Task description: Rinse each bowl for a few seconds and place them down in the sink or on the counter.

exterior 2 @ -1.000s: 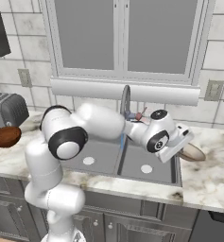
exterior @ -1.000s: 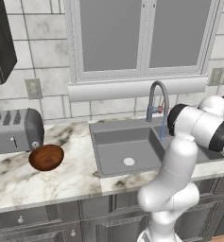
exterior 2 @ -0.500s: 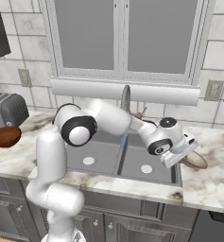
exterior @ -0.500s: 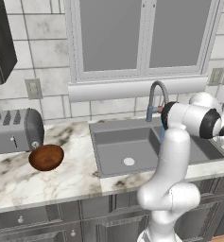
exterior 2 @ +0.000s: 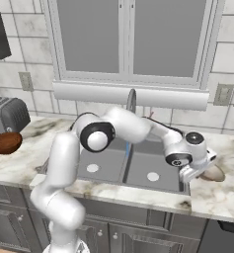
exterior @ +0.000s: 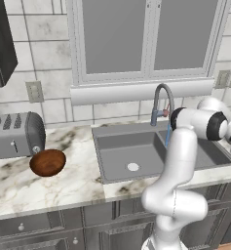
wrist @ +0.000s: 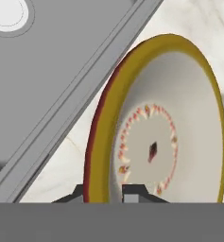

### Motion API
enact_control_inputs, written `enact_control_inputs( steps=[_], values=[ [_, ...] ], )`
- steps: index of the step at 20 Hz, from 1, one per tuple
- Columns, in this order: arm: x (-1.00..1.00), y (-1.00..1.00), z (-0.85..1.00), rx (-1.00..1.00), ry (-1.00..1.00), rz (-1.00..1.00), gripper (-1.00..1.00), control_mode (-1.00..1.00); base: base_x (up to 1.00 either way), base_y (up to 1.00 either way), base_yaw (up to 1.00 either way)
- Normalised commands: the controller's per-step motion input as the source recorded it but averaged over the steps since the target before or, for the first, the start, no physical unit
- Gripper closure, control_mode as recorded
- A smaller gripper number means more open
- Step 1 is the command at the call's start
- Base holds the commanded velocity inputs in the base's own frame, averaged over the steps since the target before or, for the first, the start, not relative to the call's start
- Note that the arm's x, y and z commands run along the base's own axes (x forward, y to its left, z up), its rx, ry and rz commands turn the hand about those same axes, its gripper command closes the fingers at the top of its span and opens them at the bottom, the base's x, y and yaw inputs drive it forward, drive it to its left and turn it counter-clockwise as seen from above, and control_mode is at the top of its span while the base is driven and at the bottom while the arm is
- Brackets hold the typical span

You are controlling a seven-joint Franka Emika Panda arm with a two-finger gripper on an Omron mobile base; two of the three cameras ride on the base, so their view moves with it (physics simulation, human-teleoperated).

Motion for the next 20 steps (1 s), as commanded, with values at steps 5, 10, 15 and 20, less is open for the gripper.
enact_control_inputs(
  steps=[5,10,15,20],
  values=[
    [0.03,-0.18,-0.29,0.08,0.00,0.00,1.00,-1.00,0.00,0.00,0.00],
    [0.00,-0.06,-0.37,0.07,0.00,0.00,-1.00,-1.00,0.00,0.00,0.00],
    [0.00,0.10,-0.14,0.03,0.00,-0.01,-1.00,-1.00,0.00,0.00,0.00],
    [-0.03,0.07,0.18,0.00,-0.04,0.00,-1.00,-1.00,0.00,0.00,0.00]
  ],
)
